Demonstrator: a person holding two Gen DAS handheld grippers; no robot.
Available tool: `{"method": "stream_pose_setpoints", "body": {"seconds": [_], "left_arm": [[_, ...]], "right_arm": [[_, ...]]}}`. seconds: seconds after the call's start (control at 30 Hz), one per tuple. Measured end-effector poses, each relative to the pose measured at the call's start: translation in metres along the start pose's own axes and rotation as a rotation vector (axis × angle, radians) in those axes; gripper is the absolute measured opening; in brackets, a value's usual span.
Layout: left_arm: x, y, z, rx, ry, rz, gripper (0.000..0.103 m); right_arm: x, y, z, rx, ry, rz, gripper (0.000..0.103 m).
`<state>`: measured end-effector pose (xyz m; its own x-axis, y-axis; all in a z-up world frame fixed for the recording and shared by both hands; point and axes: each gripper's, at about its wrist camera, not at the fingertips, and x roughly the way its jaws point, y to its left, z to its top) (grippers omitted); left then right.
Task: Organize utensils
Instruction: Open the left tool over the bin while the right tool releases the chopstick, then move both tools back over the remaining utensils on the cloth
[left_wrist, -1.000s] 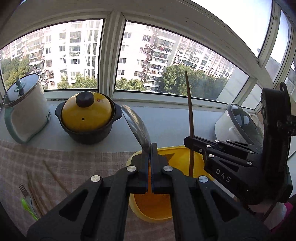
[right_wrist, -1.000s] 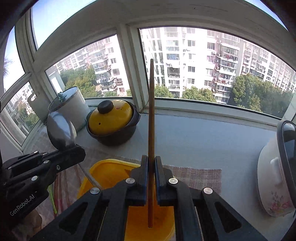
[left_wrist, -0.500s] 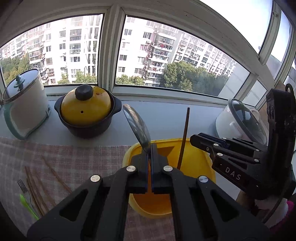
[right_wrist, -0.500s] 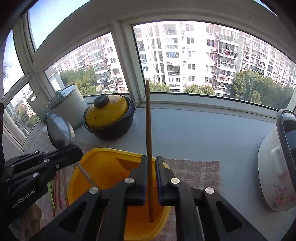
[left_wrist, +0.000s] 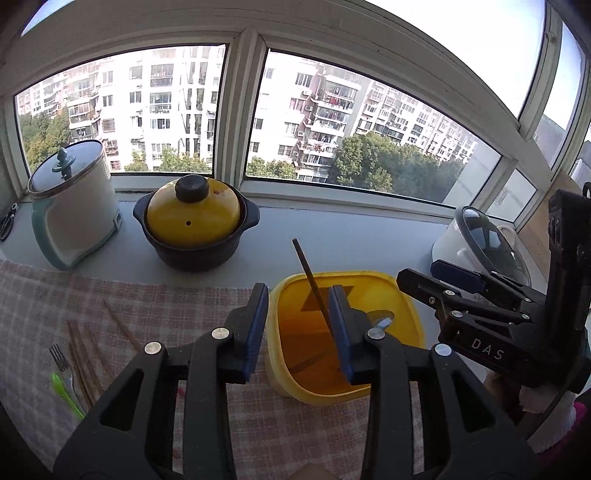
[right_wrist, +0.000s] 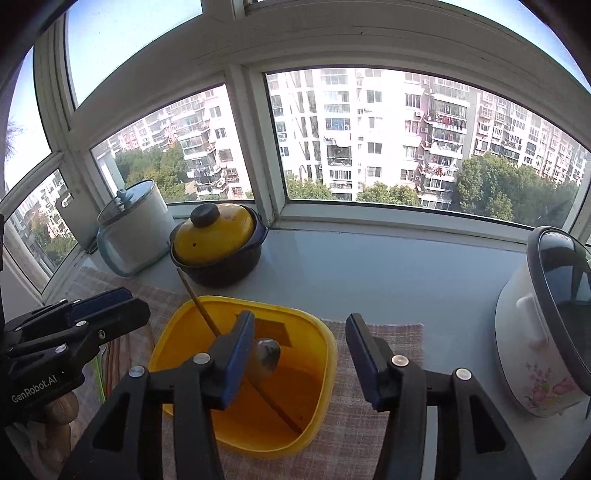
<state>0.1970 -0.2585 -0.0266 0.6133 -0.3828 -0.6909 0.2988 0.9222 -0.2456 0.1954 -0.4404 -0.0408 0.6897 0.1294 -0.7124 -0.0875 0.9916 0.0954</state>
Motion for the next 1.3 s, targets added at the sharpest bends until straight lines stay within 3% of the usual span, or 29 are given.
{"method": "stream_pose_setpoints", "body": {"seconds": [0.3,0.5,0.6,0.8,0.87,0.93,1.13,1.3], "left_arm": [[-0.029,0.012,-0.005,-0.042,-0.045,0.021,0.034],[-0.049,0.045,-0.014,-0.106,-0.047,0.056,0.034],[-0.057,0.071,-0.025,-0.135,-0.023,0.078,0.034],[-0.073,0.131,-0.054,-0.162,0.042,0.171,0.034],[-0.077,0.156,-0.064,-0.188,0.075,0.199,0.037],[-0.08,0.179,-0.074,-0.211,0.104,0.227,0.048],[-0.089,0.244,-0.111,-0.317,0.189,0.244,0.048],[-0.086,0.278,-0.135,-0.38,0.231,0.214,0.048]], "right_arm": [[-0.017,0.007,-0.006,-0.029,-0.011,0.001,0.071],[-0.027,0.02,-0.014,-0.043,-0.014,0.009,0.079],[-0.034,0.029,-0.02,-0.044,-0.039,-0.007,0.09],[-0.045,0.057,-0.029,-0.076,-0.068,-0.01,0.099],[-0.047,0.07,-0.032,-0.097,-0.063,0.001,0.1],[-0.047,0.085,-0.035,-0.116,-0.049,0.013,0.1],[-0.033,0.134,-0.049,-0.166,0.015,0.058,0.1],[-0.015,0.176,-0.056,-0.217,0.076,0.088,0.097]]}}
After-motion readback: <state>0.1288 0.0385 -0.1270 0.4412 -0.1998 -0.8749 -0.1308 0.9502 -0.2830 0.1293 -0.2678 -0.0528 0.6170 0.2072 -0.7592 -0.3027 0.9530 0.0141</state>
